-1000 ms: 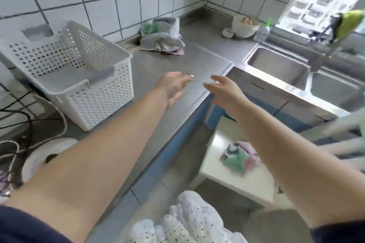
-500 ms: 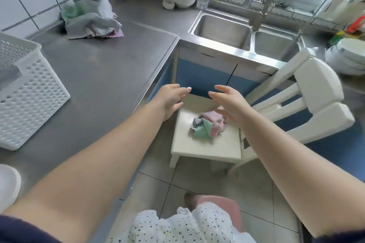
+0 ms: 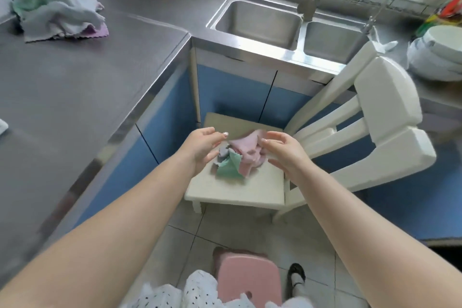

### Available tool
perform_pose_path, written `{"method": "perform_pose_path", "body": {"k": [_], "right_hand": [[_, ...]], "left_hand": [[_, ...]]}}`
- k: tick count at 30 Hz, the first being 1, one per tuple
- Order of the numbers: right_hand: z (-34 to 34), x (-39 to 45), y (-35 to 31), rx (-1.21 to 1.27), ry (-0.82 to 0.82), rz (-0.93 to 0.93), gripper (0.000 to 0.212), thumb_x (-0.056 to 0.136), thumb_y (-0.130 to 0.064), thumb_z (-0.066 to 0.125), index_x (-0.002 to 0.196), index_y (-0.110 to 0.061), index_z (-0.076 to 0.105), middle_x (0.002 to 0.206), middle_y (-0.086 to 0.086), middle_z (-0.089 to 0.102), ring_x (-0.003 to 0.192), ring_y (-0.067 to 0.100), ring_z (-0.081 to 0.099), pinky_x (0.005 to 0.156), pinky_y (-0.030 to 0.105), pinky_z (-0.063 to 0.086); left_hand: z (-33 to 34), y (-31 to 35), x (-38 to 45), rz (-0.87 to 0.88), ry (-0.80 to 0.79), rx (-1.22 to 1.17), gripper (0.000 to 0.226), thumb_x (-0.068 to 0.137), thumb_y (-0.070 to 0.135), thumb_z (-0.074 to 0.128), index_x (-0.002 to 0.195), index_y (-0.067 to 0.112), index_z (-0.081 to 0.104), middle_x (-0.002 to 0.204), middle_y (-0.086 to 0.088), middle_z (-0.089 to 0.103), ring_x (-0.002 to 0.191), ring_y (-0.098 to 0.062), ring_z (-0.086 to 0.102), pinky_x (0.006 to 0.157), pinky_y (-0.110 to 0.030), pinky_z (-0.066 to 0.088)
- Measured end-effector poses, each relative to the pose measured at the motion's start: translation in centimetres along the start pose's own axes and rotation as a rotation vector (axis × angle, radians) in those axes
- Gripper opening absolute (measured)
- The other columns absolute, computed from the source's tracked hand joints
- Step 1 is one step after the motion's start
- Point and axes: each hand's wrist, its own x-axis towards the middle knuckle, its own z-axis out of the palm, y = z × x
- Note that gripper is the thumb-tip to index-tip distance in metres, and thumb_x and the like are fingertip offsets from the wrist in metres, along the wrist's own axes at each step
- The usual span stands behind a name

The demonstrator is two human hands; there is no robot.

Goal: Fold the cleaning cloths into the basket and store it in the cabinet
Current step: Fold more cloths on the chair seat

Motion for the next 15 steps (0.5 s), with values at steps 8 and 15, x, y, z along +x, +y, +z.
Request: {"method": "perform_pose_path", "body": {"k": [8, 15], "right_hand": [[-6.2, 5.8, 5.8, -0.15, -0.217, -0.055, 0.047, 0.088, -0.023, 0.063, 0.131, -0.017, 0.047, 0.123, 0.003, 0.059, 0.103, 0.016, 0.057, 0.085, 0.028, 0.047], [-8.0, 10.8, 8.6, -0.238, -0.285, -0.072, 0.042, 0.087, -0.022, 0.059, 0.129, -0.016, 0.052, 0.122, 0.003, 0.061, 0.102, 0.015, 0.057, 0.076, 0.027, 0.046]], "left_hand": [[7.4, -6.8, 3.2, 0.035, 0.27, 0.069, 0.066, 0.088, 0.012, 0.065, 0.145, 0.008, 0.031, 0.14, -0.005, 0.046, 0.125, -0.017, 0.047, 0.107, -0.037, 0.037], [9.5, -9.3, 6.8, 0.078, 0.357, 0.251, 0.049, 0.088, 0.011, 0.064, 0.134, 0.012, 0.047, 0.131, -0.003, 0.053, 0.11, -0.013, 0.053, 0.091, -0.028, 0.041]]}}
